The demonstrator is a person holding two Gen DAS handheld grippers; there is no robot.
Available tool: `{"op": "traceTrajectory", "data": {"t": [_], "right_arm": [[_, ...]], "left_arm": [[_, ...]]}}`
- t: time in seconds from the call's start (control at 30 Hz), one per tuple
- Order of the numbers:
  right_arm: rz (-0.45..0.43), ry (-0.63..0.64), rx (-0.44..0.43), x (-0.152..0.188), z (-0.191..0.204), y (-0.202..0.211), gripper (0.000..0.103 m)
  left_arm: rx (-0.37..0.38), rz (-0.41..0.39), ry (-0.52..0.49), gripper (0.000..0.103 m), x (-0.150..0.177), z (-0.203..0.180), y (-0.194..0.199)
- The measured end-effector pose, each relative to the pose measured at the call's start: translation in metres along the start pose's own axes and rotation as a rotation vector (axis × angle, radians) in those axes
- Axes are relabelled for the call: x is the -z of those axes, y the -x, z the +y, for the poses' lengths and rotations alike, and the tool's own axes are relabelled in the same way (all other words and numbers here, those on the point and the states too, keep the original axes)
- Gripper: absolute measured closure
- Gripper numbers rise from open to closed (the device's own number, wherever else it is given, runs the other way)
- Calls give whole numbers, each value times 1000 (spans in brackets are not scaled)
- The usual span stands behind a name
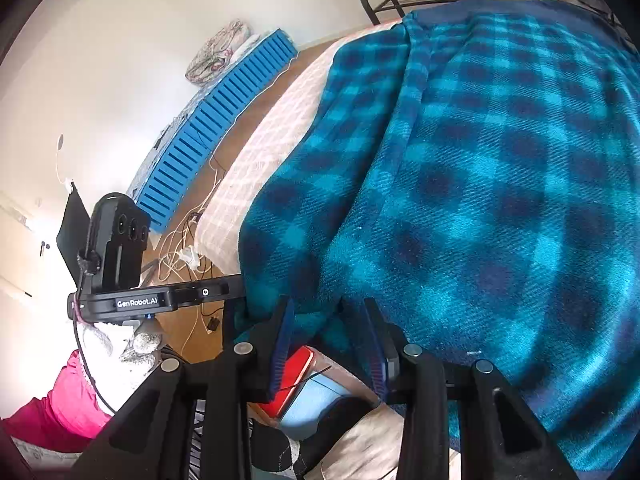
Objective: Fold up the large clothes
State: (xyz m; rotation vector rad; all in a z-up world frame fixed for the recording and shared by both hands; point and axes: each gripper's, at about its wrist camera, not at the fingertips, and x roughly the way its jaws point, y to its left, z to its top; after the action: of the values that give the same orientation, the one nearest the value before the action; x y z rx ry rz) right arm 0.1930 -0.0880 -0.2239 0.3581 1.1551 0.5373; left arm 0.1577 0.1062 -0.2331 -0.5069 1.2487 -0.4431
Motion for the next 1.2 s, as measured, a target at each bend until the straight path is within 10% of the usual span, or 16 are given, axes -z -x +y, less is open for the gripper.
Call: {"op": "traceTrajectory", "data": {"t": [0.13, 0.23, 0.37, 0.47, 0.7, 0.83, 1.0, 1.2], "right_arm": [[40, 31, 19, -6, 8, -20, 100], [23, 46, 25, -9, 13, -19, 103], [31, 80, 47, -12, 18, -23, 103], [61, 94, 90, -10, 22, -28, 103], [65, 107, 134, -15, 17, -25, 99], [48, 101, 159, -20, 15, -17, 98], [-9, 126, 147, -27, 24, 2, 74], [-55, 153, 128, -50, 36, -1, 73]], "left_arm": [[-18, -55, -11, 96, 8, -9, 20], [-36, -108, -9, 96, 18, -11, 46], [-101, -131, -17, 93, 24, -3, 55], [-96, -135, 8, 70, 20, 5, 50], [-90, -121, 52, 64, 1, 16, 29], [-216, -97, 75, 64, -8, 27, 5], [-116, -146, 115, 63, -9, 29, 19], [-74, -145, 140, 45, -26, 34, 9]]}}
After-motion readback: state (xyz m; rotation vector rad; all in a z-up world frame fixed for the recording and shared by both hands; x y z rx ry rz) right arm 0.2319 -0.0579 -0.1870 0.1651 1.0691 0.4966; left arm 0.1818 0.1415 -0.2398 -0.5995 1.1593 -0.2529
